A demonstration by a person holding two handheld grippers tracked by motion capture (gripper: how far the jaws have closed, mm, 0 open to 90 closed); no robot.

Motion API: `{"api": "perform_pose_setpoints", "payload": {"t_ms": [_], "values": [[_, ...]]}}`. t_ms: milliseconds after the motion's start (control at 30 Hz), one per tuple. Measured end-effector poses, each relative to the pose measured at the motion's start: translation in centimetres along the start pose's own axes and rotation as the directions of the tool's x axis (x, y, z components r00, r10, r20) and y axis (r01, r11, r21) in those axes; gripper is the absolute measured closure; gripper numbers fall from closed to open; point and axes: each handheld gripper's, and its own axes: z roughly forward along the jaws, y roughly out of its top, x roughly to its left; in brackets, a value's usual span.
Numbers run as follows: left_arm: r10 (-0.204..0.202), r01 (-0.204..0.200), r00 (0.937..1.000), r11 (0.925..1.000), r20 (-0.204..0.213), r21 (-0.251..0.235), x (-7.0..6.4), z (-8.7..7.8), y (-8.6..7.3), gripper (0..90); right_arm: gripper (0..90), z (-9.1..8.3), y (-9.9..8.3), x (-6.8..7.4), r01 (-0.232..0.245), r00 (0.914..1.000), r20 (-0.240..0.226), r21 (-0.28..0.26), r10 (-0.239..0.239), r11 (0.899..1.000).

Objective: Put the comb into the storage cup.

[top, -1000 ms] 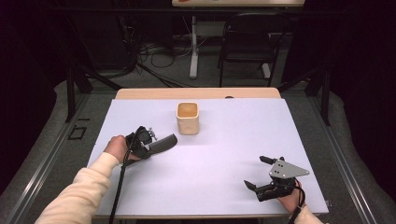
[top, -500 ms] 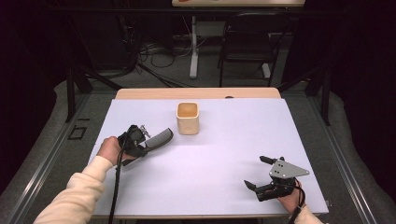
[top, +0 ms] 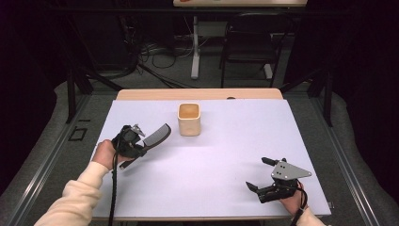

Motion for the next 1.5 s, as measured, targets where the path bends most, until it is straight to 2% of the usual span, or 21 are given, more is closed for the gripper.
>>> {"api": "perform_pose_setpoints", "payload": {"t_ms": [300,600,767,933,1067,1300,1433,1500], "values": [[-0.025,0.025,0.9997,0.9977,0.000,-0.063,0.2,-0.6,-0.5,72.1,0.2,0.0,0.0,0.0,0.000,1.0000,0.000,0.001,0.000,1.000],[-0.063,0.064,0.9980,0.9886,0.005,-0.136,0.4,-1.0,-0.9,72.1,0.2,0.0,0.0,0.0,0.001,1.0000,0.001,0.000,-0.001,1.000],[-0.091,0.092,0.9958,0.9787,0.009,-0.184,0.5,-1.2,-1.1,72.1,0.2,0.0,0.0,0.0,0.000,1.0000,0.001,0.001,0.000,1.000],[-0.117,0.113,0.9932,0.9640,-0.002,-0.241,0.5,-1.4,-1.4,72.1,0.2,0.0,0.0,0.0,0.001,1.0000,-0.001,0.001,-0.001,1.000],[-0.118,0.111,0.9930,0.9554,-0.007,-0.273,0.6,-1.8,-1.4,72.1,0.2,0.0,0.0,0.0,-0.003,1.0000,0.001,0.001,0.003,1.000],[-0.137,0.126,0.9905,0.9315,-0.009,-0.341,0.4,-2.0,-1.4,72.2,0.2,0.1,0.0,0.0,-0.002,1.0000,0.002,0.001,0.002,1.000],[-0.139,0.126,0.9903,0.9250,-0.009,-0.358,0.4,-2.1,-1.4,72.2,0.2,0.2,0.0,0.0,-0.005,1.0000,-0.001,0.005,0.005,1.000],[-0.144,0.132,0.9896,0.9180,-0.005,-0.374,0.3,-2.2,-1.4,72.2,0.2,0.1,0.0,-0.1,-0.003,1.0000,0.001,0.002,0.003,1.000]]}}
